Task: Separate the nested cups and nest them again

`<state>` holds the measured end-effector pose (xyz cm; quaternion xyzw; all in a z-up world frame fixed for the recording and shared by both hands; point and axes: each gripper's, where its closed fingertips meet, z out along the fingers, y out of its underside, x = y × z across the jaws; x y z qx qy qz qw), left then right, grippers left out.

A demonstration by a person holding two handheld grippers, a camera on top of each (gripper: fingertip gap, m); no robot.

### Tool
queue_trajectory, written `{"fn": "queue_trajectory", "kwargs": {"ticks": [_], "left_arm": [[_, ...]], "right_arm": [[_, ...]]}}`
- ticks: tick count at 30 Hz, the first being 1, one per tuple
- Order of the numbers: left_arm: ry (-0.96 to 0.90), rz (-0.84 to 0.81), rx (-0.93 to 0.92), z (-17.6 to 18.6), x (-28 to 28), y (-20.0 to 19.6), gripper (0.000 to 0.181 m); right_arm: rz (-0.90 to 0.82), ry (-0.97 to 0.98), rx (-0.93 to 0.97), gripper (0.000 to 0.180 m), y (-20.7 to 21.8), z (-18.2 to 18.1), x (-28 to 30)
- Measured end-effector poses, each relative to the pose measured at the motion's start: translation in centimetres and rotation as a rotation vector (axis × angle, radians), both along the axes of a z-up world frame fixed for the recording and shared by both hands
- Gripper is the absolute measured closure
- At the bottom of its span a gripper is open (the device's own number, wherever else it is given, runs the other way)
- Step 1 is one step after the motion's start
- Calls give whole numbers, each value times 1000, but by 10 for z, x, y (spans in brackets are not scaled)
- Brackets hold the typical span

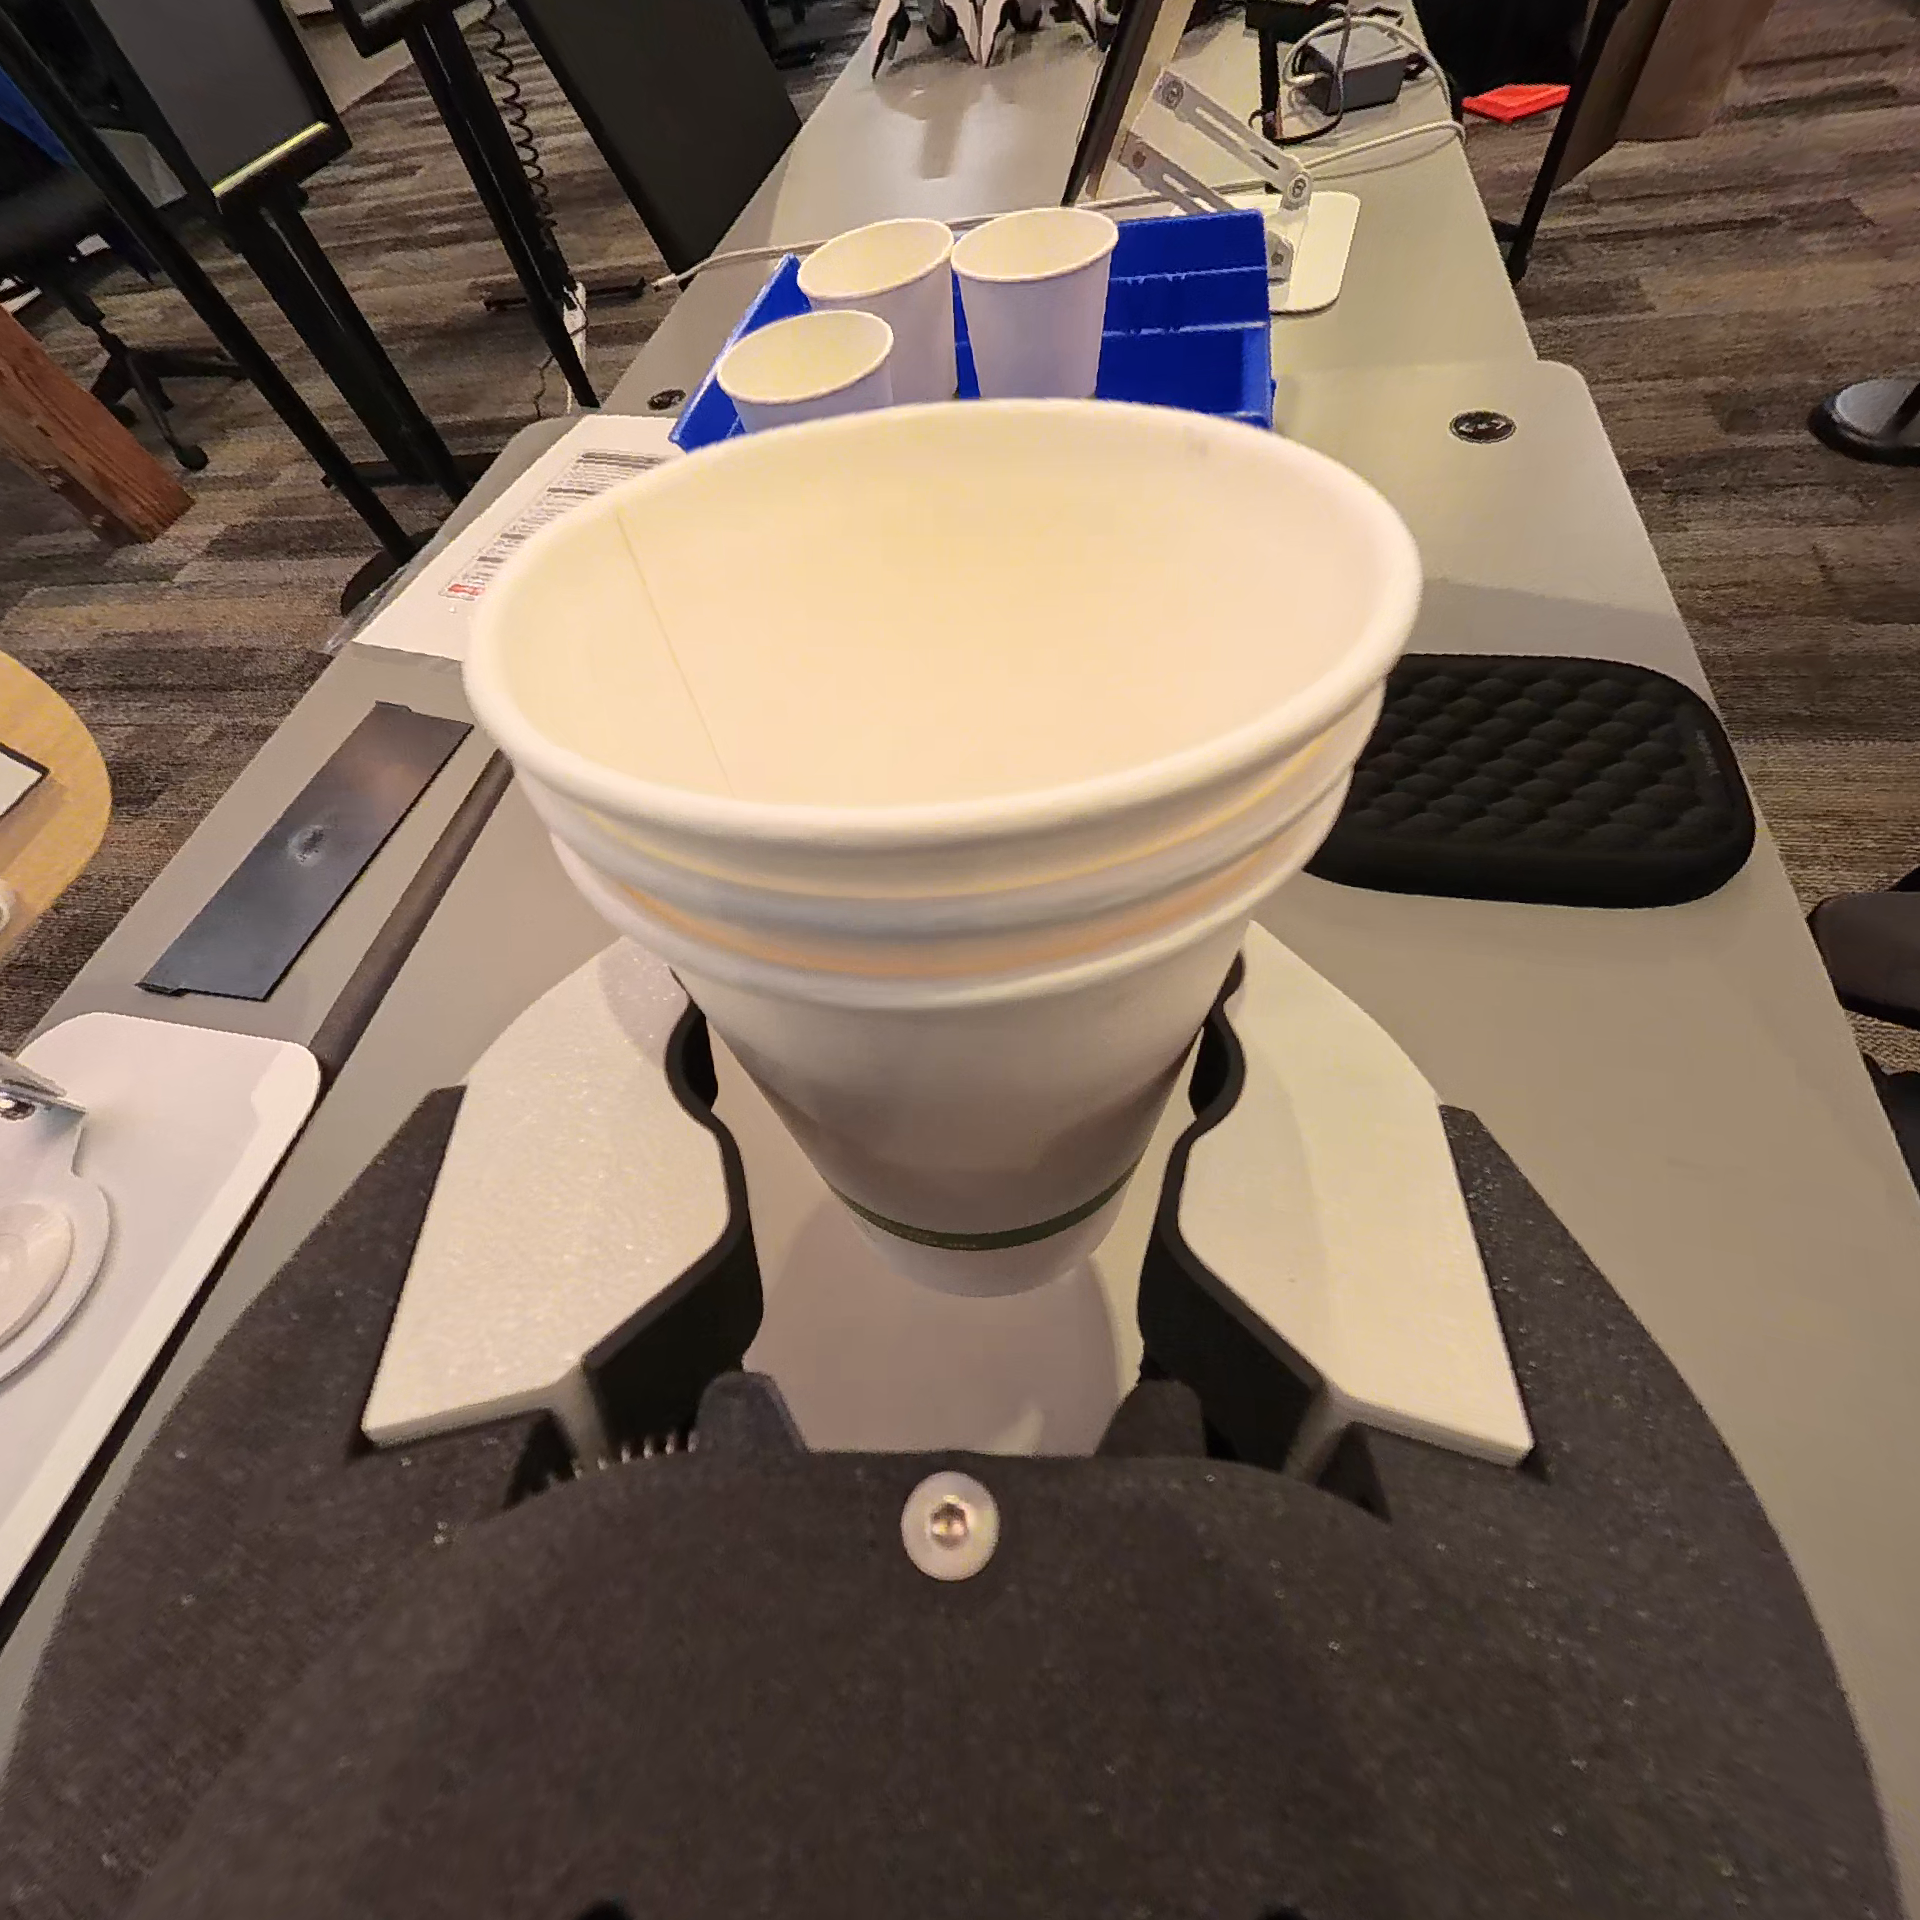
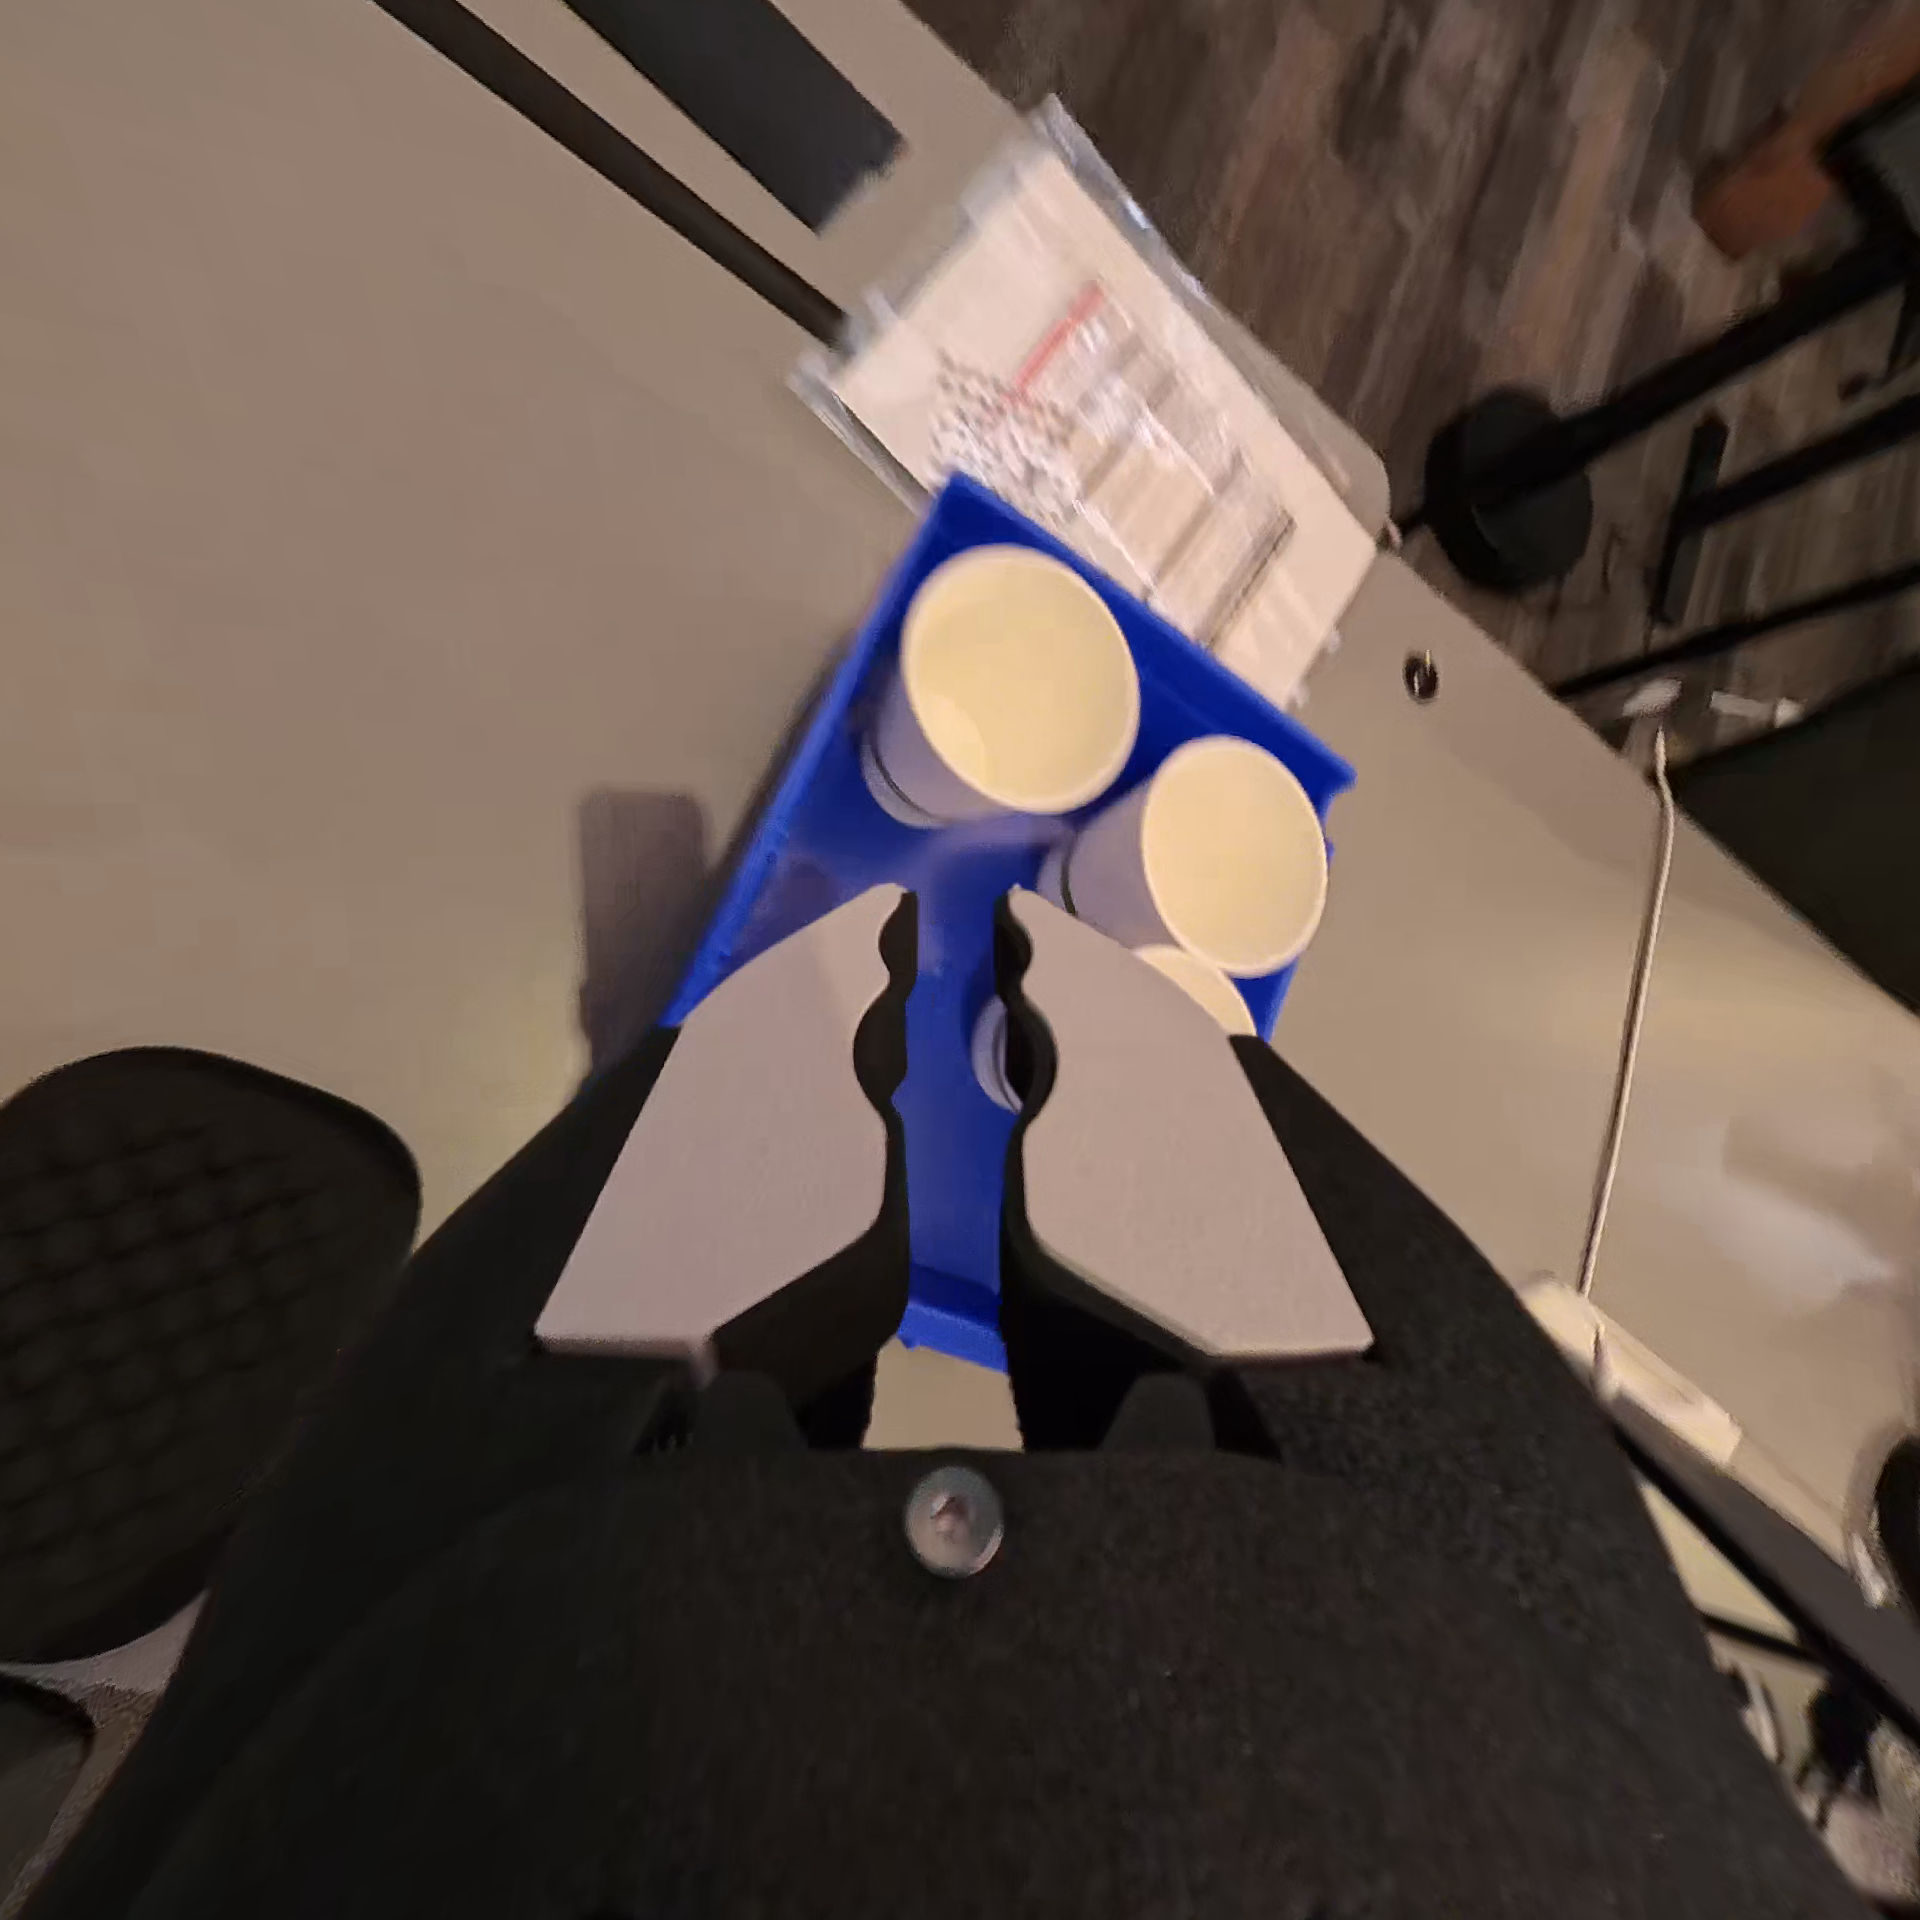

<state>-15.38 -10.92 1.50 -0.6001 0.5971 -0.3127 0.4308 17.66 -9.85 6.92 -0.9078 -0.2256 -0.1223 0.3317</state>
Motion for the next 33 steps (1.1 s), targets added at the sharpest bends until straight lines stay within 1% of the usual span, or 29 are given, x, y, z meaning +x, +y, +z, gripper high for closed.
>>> {"fn": "queue_trajectory", "kwargs": {"ticks": [2,4,7,10,13,15,21,26,31,33], "left_arm": [[-3,1,5,2,-1,0,90],[-6,0,4,3,-1,-1,90],[-1,-4,13,3,-1,-3,90],[7,-6,15,0,-1,-2,90],[19,4,17,-3,-1,2,90],[23,12,13,-5,-2,6,90],[15,43,3,-7,-5,17,90],[26,53,-2,-10,-6,22,90],[46,54,-9,-17,-5,23,90],[54,52,-10,-20,-5,23,90]], "right_arm": [[73,-21,31,171,5,10,-25],[61,-100,12,170,12,5,-21],[-3,-175,-119,165,21,-27,8],[-49,-266,-211,164,30,-58,42],[-66,-257,-269,164,38,-85,62],[-73,-255,-272,164,46,-96,72],[-42,-235,-243,164,68,-107,89],[-32,-191,-312,164,70,-121,95],[-42,-236,-354,175,74,-129,101],[-42,-247,-363,176,76,-131,101]]}}
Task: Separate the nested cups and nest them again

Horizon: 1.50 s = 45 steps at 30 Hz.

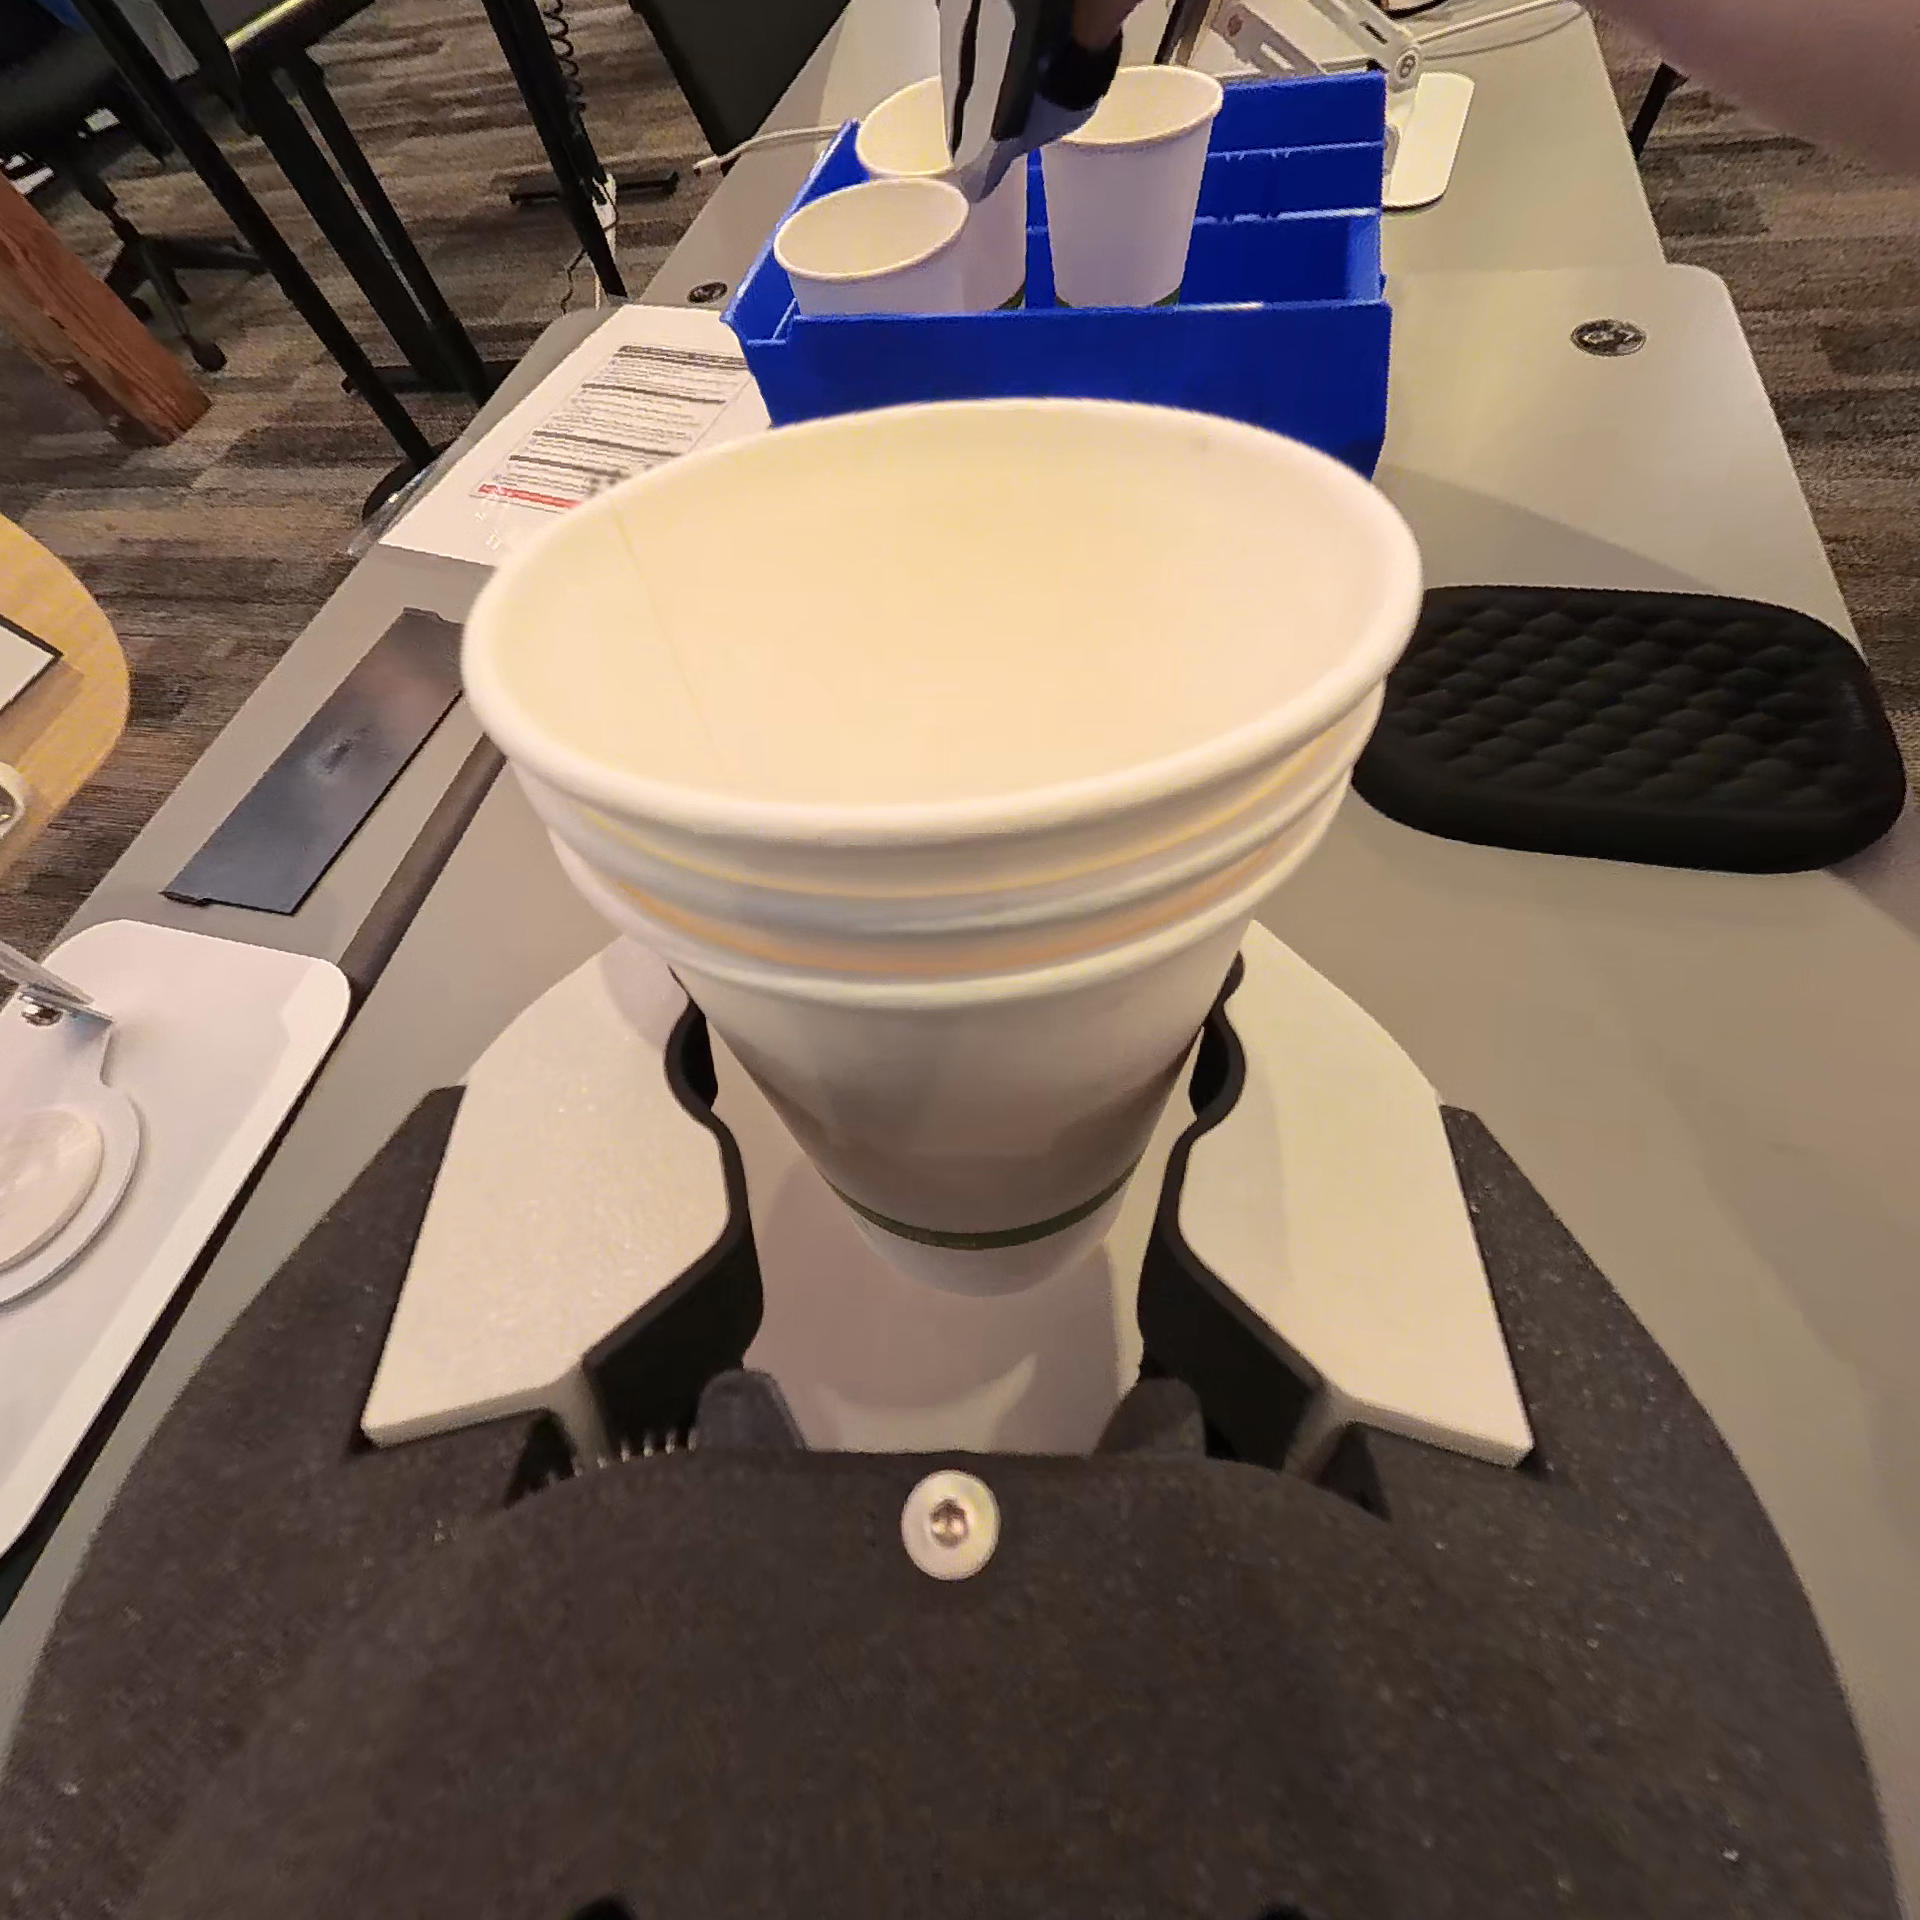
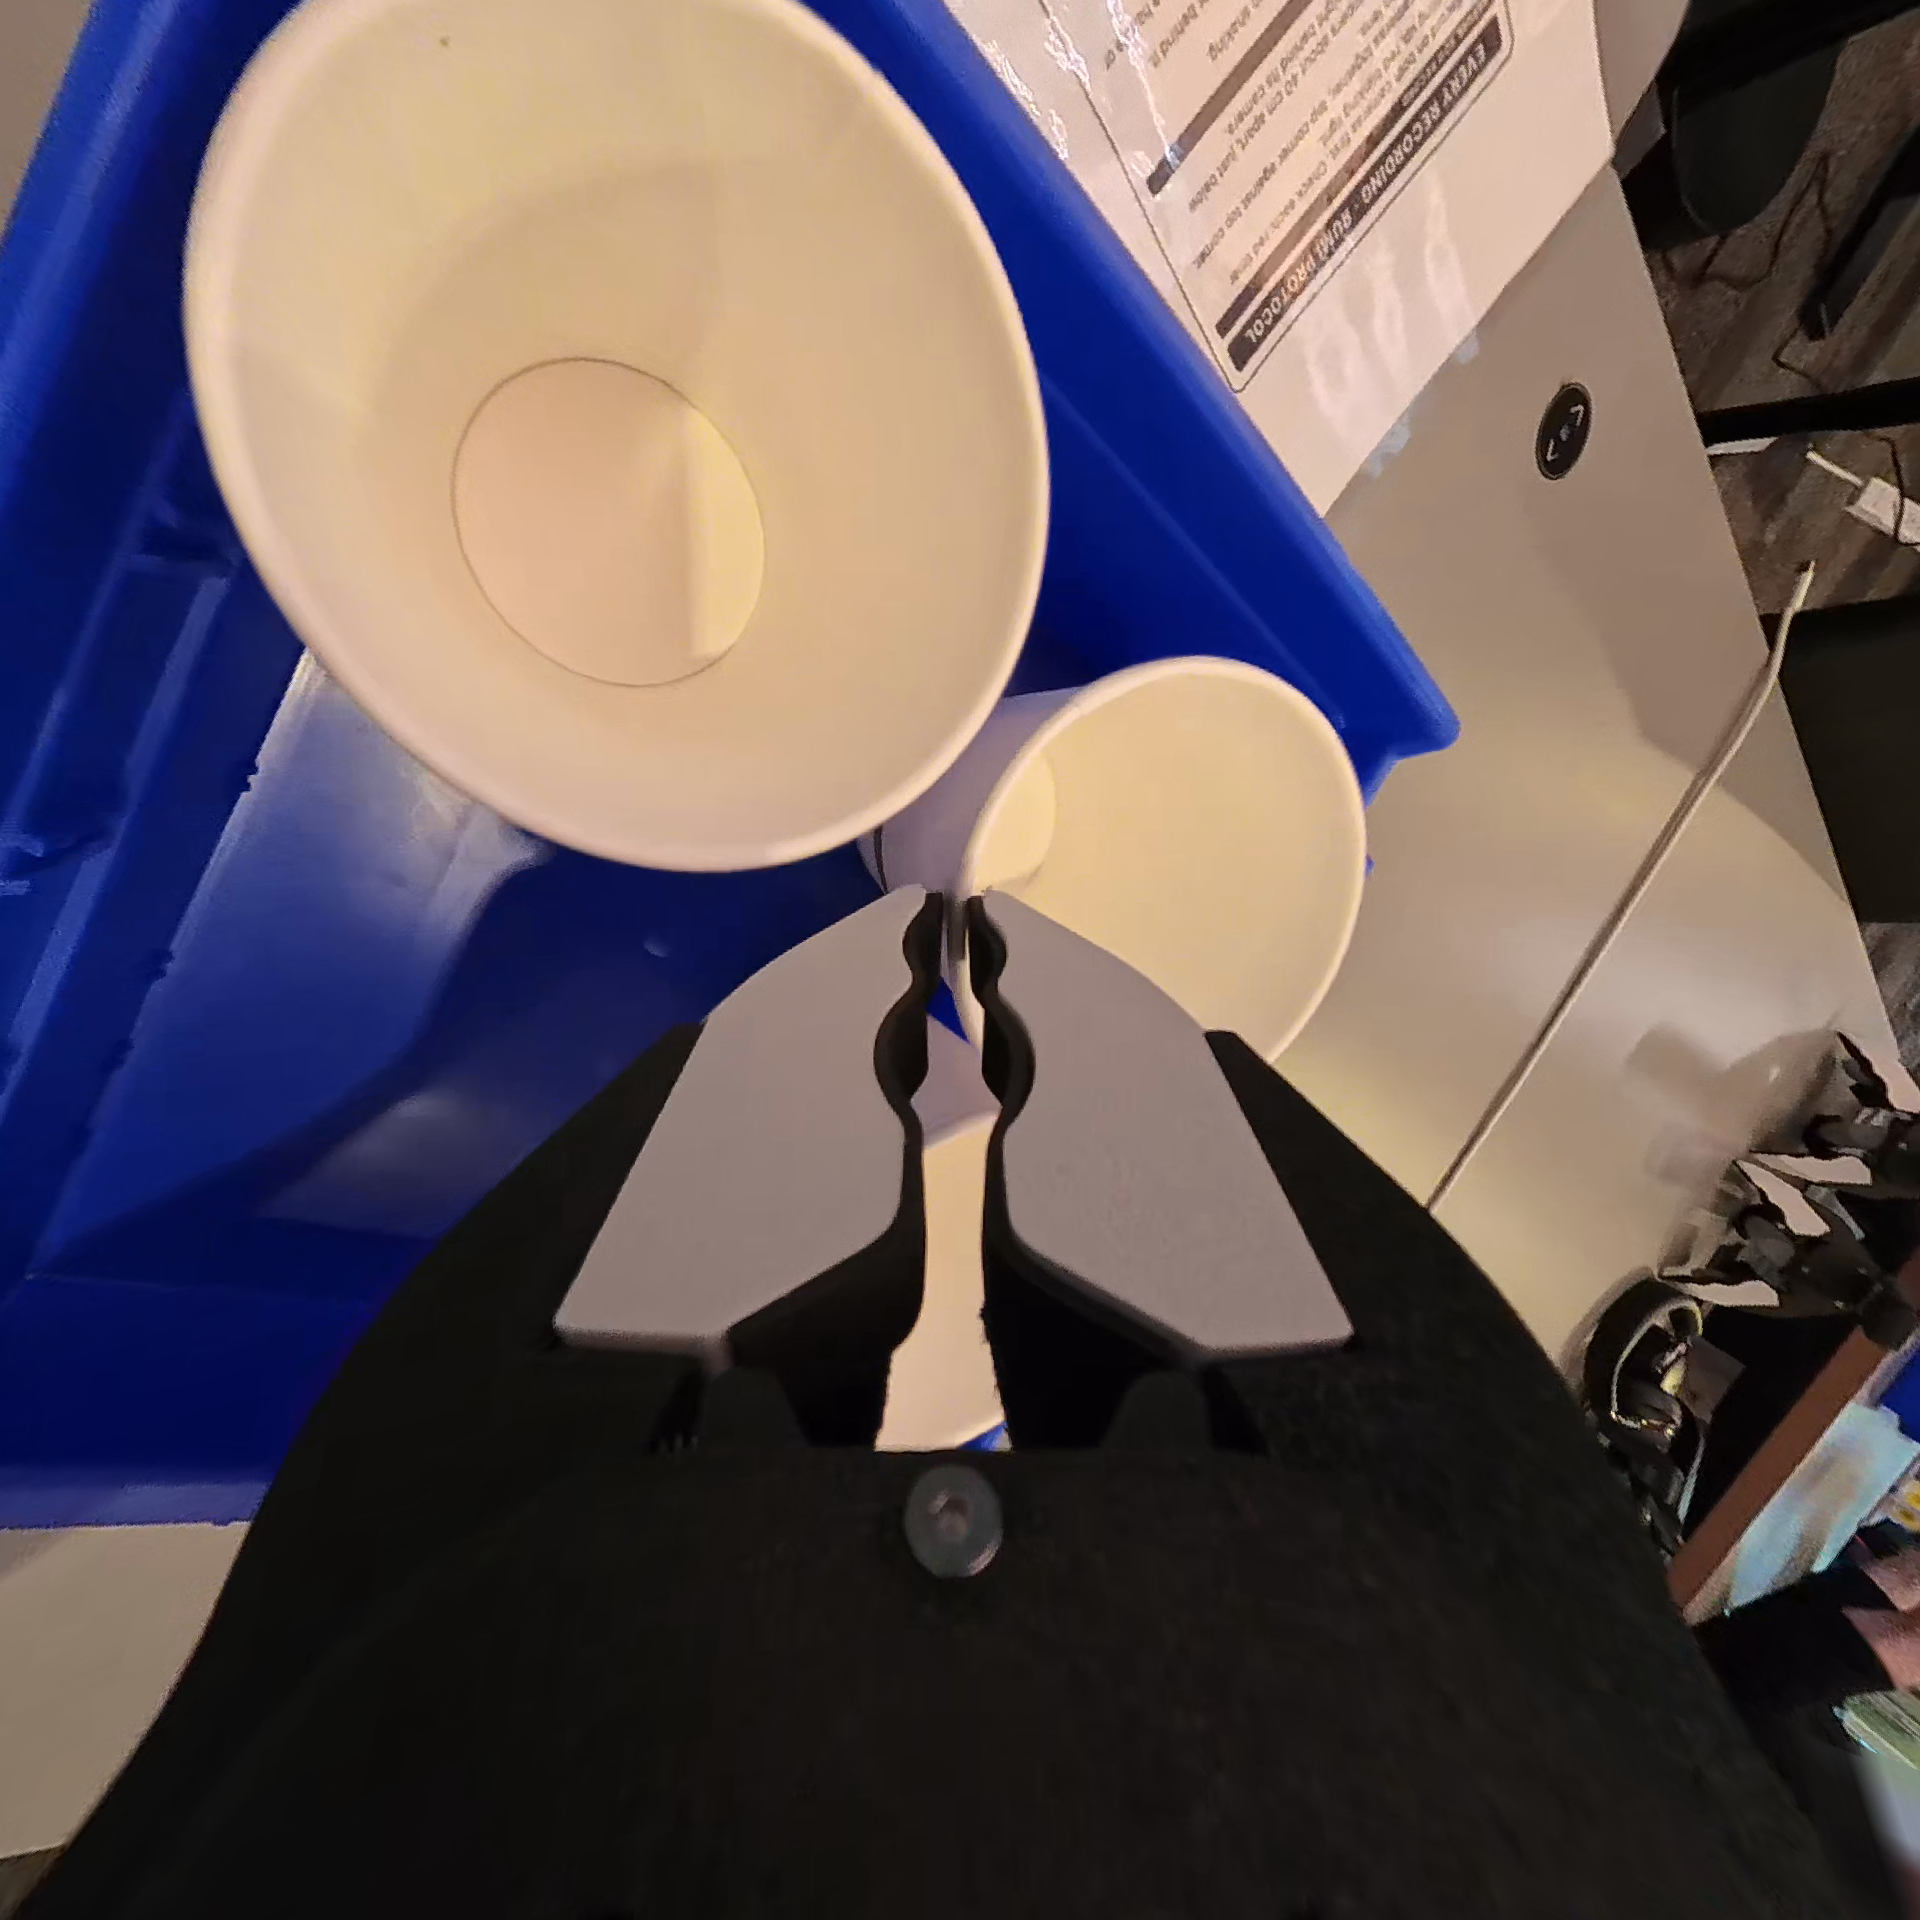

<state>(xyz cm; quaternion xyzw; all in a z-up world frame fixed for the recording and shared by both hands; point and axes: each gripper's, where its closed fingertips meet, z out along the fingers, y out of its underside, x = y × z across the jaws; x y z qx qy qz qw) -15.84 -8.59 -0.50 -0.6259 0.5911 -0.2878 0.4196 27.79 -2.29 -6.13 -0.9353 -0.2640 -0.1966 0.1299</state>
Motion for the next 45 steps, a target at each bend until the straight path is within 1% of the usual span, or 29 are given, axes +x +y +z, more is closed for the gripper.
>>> {"fn": "queue_trajectory", "kwargs": {"ticks": [13,17,21,24,27,29,31,33,35,36,39,42,45], "left_arm": [[25,-9,-9,-7,1,-1,90],[25,-11,-9,-7,1,-1,90],[16,-10,-9,-5,1,-2,90],[6,-11,-8,-2,1,-3,90],[-15,-17,-16,2,2,-5,90],[-24,-20,-20,4,3,-6,90],[-28,-16,-24,5,2,-5,90],[-32,-15,-37,5,2,-5,90],[-35,-13,-51,5,1,-4,90],[-33,-11,-54,5,1,-4,90],[-29,-6,-60,5,0,-4,90],[-30,0,-50,8,-1,-4,90],[-34,-3,-36,11,-2,-6,90]], "right_arm": [[-51,59,2,177,5,-1,1],[-69,66,15,167,5,2,3],[-53,74,79,165,8,26,-4],[-16,71,167,165,10,64,-21],[75,113,273,164,10,112,-68],[195,206,316,163,3,140,-126],[382,345,299,163,-16,159,-205],[629,464,255,163,-49,170,-289],[836,493,233,170,-82,175,-354],[904,503,210,174,-95,174,-380],[992,501,138,174,-120,163,-429],[992,398,134,174,-119,153,-441],[969,381,95,172,-117,145,-444]]}}
